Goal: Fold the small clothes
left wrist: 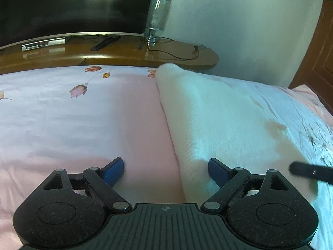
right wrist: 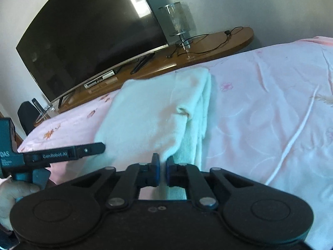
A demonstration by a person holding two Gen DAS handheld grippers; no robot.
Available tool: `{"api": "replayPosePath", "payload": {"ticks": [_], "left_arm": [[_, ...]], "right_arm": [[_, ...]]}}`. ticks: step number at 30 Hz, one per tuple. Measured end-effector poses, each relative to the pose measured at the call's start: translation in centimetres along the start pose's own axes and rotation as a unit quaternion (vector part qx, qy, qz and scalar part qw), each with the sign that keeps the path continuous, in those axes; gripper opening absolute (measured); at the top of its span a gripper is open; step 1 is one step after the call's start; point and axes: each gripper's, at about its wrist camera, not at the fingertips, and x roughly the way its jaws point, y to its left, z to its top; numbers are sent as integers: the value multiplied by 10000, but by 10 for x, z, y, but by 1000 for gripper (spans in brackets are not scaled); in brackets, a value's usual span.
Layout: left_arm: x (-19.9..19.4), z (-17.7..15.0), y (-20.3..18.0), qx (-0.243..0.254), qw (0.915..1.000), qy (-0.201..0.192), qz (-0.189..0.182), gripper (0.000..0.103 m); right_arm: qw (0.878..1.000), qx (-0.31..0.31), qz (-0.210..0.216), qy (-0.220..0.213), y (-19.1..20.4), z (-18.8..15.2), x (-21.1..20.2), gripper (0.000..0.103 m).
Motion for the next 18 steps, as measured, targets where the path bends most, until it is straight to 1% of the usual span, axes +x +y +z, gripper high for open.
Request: {"api": "replayPosePath", "payload": {"ticks": [3, 5, 7, 8, 9, 10, 11, 13, 15, 18], "left_arm": [[-4, -6, -2, 111, 9999, 36, 16, 88], [-5, -12, -4, 245, 9997, 11, 61, 88], [-8, -10, -4, 308, 9995, 11, 77, 88], [-11, -7, -2, 270, 9996, -44, 101, 88], [-15, -3, 1, 225, 9996, -152, 126, 88], [-18, 1, 4, 182, 9994, -250, 127, 88], [-18, 6, 7, 128, 9994, -293, 130, 88], [-13, 17, 12, 7, 9995, -266, 155, 88], [-6, 23, 11, -52, 9998, -161, 137, 88], [-2, 22, 7, -52, 9999, -90, 73, 88]], "right_arm": [[9999, 81, 7, 62, -10, 2, -4, 7], [9994, 162, -18, 289, -17, -1, 8, 7], [9993, 234, 13, 274, -21, -5, 16, 7], [9993, 253, 18, 286, -21, -3, 16, 8], [9991, 281, 71, 311, -21, -1, 15, 12], [9991, 350, 111, 210, -22, 2, 8, 17], [9993, 352, 81, 19, -23, 4, 2, 24], [9989, 346, 38, -304, -25, 11, -8, 28], [9982, 474, 106, -350, -29, 20, -3, 28], [9991, 367, 55, -198, -26, 29, 7, 28]]}}
